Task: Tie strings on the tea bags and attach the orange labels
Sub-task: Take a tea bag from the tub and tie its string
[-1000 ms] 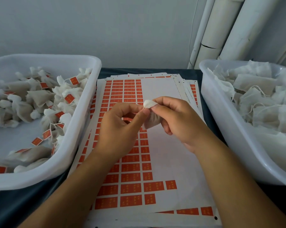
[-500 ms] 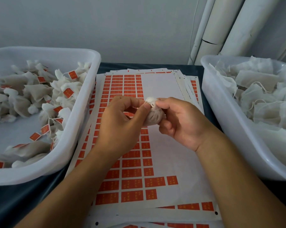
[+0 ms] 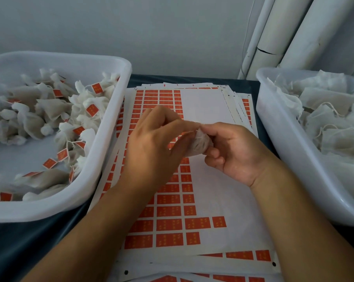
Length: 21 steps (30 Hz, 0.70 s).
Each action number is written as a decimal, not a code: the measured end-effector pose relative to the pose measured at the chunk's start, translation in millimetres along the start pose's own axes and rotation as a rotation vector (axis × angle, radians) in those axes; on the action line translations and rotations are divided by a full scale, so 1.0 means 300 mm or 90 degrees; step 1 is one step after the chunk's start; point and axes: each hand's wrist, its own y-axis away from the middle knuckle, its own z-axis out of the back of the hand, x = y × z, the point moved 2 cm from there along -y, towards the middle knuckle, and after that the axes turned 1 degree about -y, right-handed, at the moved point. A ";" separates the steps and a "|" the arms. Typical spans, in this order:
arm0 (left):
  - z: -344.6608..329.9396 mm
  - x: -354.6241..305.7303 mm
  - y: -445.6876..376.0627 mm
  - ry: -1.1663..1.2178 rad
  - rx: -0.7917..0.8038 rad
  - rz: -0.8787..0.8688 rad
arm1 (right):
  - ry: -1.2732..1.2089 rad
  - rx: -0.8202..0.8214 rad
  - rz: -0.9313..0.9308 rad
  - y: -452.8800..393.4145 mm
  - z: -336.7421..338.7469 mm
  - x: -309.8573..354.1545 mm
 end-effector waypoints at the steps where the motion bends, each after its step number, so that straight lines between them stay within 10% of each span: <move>1: 0.000 0.004 0.000 -0.008 -0.008 -0.023 | -0.001 0.002 0.000 0.001 0.001 0.001; 21: -0.027 0.007 0.003 -0.040 0.173 0.117 | 0.427 -0.058 0.135 -0.008 0.015 0.013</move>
